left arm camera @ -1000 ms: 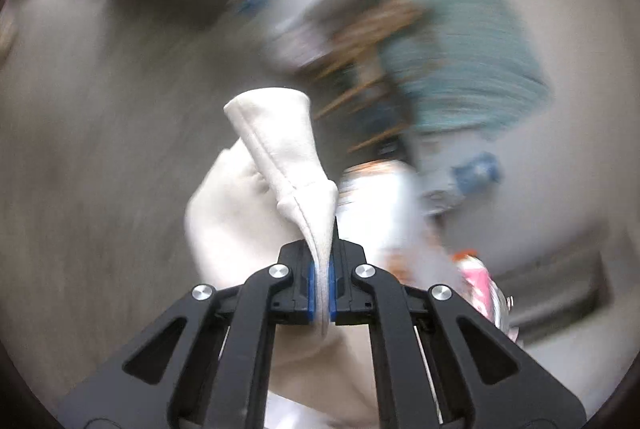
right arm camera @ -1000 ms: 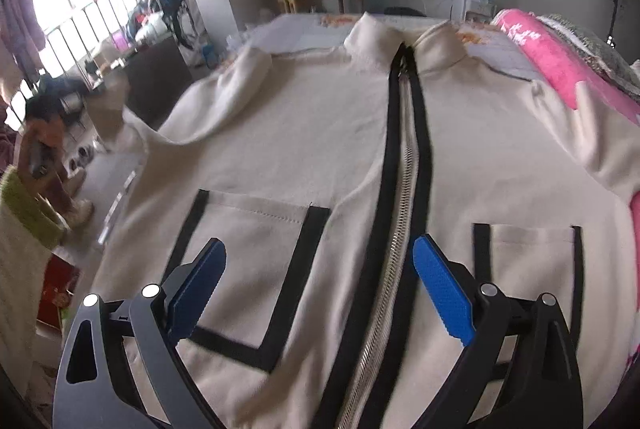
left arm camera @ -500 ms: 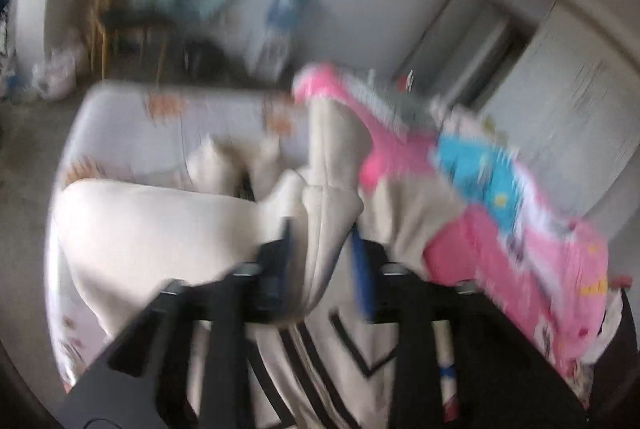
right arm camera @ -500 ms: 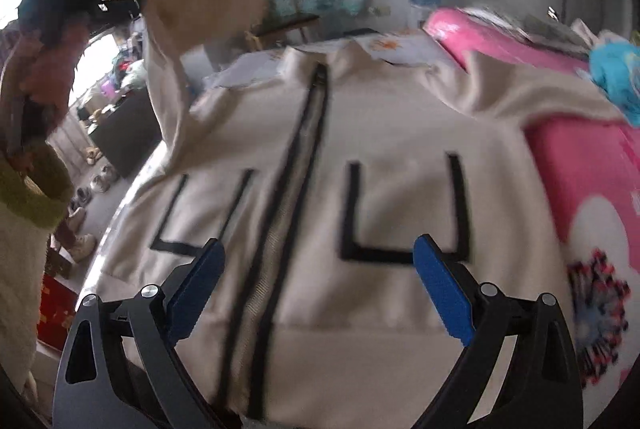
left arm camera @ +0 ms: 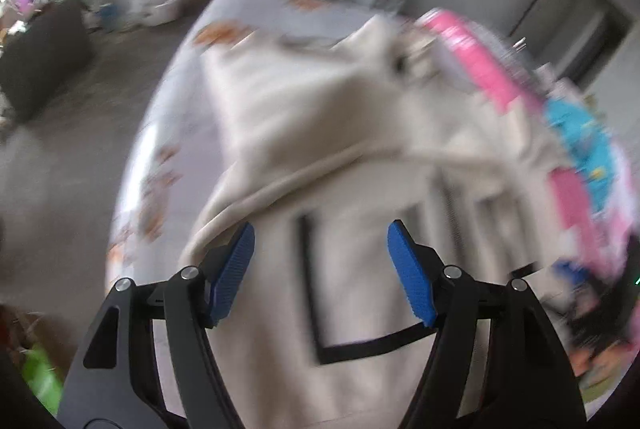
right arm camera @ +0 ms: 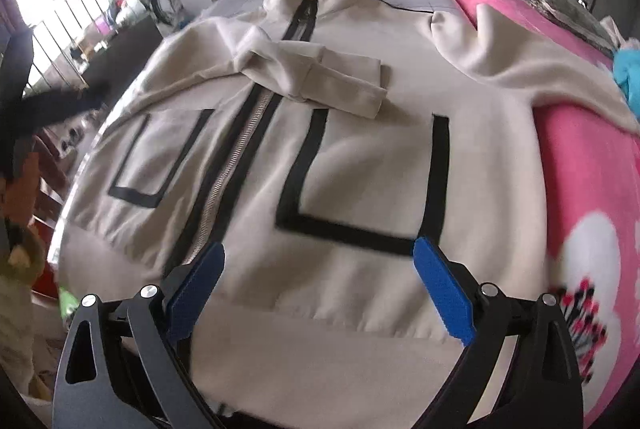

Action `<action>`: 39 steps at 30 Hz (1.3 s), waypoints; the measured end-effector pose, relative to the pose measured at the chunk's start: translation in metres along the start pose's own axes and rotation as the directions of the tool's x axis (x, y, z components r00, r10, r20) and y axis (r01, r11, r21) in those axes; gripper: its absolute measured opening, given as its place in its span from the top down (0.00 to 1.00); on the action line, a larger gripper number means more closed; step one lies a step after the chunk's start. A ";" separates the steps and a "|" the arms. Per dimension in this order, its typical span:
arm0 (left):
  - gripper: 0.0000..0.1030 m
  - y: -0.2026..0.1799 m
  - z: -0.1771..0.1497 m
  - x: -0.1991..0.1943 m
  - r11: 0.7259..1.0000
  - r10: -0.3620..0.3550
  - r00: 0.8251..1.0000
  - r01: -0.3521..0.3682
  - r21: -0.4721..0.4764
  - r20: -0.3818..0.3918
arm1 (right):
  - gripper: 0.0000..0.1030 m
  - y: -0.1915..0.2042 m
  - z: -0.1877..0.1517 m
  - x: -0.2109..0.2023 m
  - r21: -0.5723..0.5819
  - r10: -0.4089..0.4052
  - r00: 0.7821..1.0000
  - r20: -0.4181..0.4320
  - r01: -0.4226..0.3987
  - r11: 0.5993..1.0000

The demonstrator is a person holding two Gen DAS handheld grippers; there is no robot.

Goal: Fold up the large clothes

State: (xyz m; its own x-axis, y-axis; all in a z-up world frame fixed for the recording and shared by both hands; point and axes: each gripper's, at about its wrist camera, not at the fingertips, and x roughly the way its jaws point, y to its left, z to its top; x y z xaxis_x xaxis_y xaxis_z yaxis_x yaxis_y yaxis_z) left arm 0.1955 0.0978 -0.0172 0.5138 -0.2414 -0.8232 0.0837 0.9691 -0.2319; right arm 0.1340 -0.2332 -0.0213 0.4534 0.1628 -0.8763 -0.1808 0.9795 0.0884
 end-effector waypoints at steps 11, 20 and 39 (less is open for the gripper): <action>0.22 0.014 -0.024 0.038 0.975 0.182 0.983 -0.181 0.129 0.005 | 0.06 0.008 0.013 0.057 -0.120 -0.067 0.997 -0.027 0.063 0.991; 0.15 0.011 -0.025 0.042 0.973 0.174 0.983 -0.180 0.144 0.051 | 0.06 -0.001 0.019 0.049 -0.194 -0.001 0.998 -0.070 -0.013 0.981; 0.45 0.013 -0.004 0.050 0.982 0.151 0.982 -0.162 0.094 0.116 | 0.65 -0.059 0.152 0.112 -0.011 0.023 0.995 -0.102 -0.024 1.000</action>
State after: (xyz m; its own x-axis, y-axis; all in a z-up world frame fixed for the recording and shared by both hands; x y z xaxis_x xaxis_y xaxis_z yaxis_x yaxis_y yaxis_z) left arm 0.2185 0.0977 -0.0636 0.6165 -0.0849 -0.7828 0.0790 0.9958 -0.0457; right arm 0.3279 -0.2548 -0.0525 0.3581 0.1720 -0.9177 -0.2008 0.9741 0.1042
